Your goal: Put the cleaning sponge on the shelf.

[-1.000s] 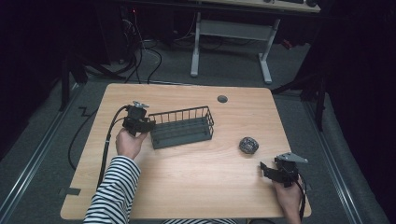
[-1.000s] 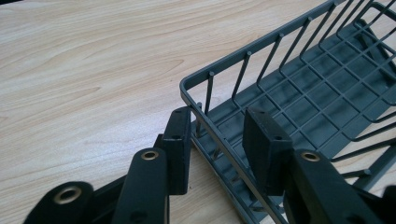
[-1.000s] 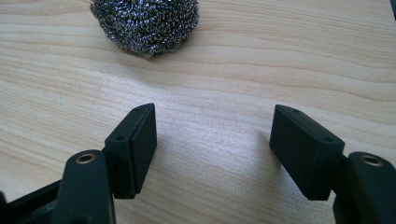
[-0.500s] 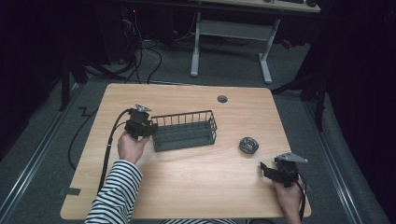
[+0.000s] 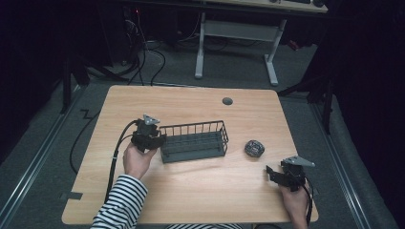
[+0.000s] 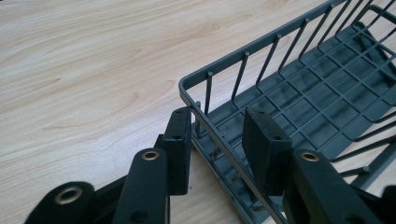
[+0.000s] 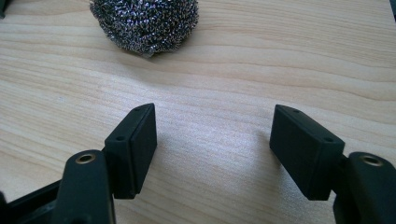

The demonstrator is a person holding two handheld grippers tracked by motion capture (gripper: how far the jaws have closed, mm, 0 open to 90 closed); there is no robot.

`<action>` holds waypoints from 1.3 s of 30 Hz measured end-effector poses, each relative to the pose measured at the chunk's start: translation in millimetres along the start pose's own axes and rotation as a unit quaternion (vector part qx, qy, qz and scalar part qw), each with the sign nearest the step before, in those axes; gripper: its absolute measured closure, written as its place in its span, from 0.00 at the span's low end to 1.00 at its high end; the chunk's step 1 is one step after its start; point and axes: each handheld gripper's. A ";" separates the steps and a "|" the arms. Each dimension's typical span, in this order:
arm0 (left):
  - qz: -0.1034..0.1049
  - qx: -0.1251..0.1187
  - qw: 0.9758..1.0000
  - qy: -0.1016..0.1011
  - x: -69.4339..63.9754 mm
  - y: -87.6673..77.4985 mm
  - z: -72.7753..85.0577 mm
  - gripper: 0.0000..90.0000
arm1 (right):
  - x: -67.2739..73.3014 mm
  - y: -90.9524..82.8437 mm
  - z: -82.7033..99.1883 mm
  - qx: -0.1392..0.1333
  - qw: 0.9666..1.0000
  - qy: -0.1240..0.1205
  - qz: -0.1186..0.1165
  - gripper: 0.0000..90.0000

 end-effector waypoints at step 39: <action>0.034 -0.051 0.998 0.000 -13.8 -34.9 8.7 0.46 | 0.0 0.0 0.0 0.001 1.000 0.000 0.000 0.36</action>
Point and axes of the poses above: each handheld gripper's, and its own axes: y roughly forward along the jaws, z roughly out of its underside, x roughly to its left, and after that the axes turned 10 degrees about z, right-handed
